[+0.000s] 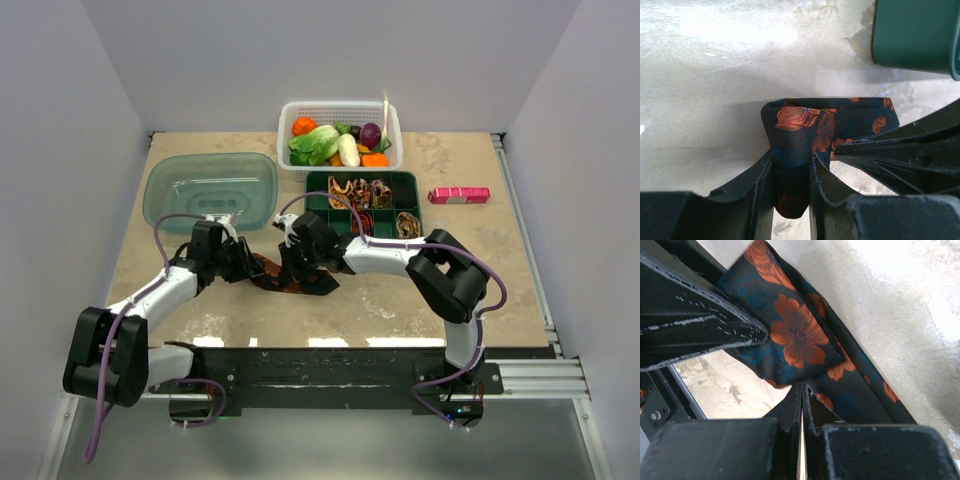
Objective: Roll the ties
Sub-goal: Roll the tie at the center of the board.
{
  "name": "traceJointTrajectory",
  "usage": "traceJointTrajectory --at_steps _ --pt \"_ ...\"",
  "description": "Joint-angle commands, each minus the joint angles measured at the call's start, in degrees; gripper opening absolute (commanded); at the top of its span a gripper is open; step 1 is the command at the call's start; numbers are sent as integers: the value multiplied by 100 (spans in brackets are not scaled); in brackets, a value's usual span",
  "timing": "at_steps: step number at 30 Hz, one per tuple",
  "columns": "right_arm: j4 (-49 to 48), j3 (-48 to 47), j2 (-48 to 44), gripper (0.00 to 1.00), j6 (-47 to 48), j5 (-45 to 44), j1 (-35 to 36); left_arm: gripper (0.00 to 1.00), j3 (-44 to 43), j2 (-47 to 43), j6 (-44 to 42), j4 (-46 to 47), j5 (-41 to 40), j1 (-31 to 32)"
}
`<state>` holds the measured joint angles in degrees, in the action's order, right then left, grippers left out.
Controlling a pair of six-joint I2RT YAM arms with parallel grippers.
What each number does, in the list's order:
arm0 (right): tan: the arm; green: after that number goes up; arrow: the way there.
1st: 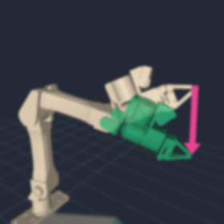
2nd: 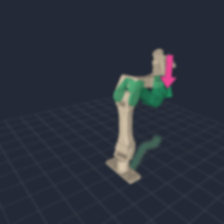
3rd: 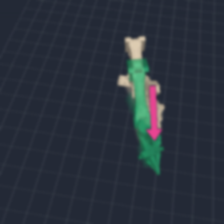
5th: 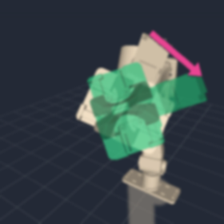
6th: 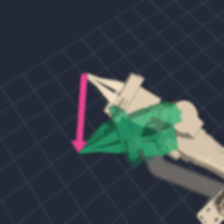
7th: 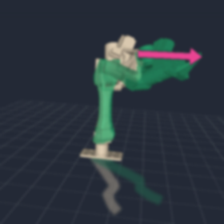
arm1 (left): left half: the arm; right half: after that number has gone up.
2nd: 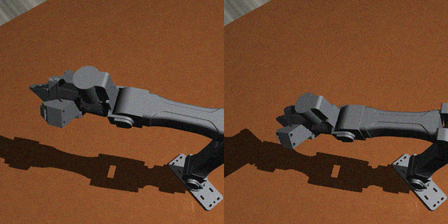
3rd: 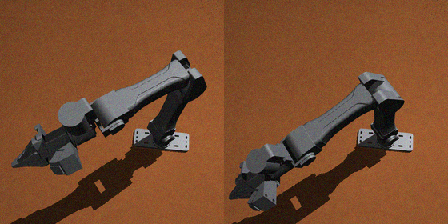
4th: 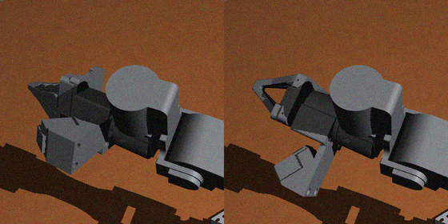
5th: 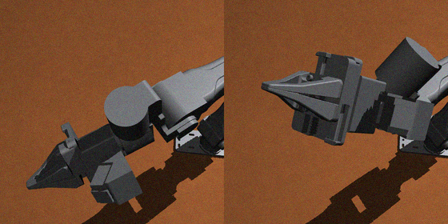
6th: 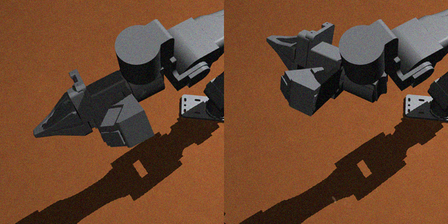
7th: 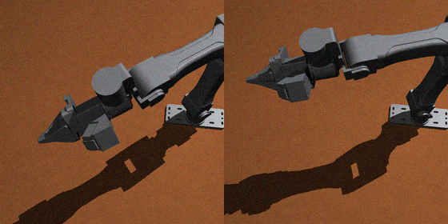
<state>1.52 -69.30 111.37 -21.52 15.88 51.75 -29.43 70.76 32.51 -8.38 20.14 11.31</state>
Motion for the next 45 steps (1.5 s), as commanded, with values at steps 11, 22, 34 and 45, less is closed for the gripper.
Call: traceJointTrajectory --at_steps 11,22,34,45 --pt "33 -128 -125 0 86 -76 28 15 -967 -142 -307 -1446 -2205 749" --pt "50 -260 -10 0 86 -23 28 14 -1442 -115 -210 -2088 -3314 1329" --pt "24 -190 -168 0 86 -50 20 13 -1926 359 -26 -2695 -4395 1953" --pt "-2 -31 -397 0 95 -94 -173 7 -2436 1035 510 -3581 -5635 2551"
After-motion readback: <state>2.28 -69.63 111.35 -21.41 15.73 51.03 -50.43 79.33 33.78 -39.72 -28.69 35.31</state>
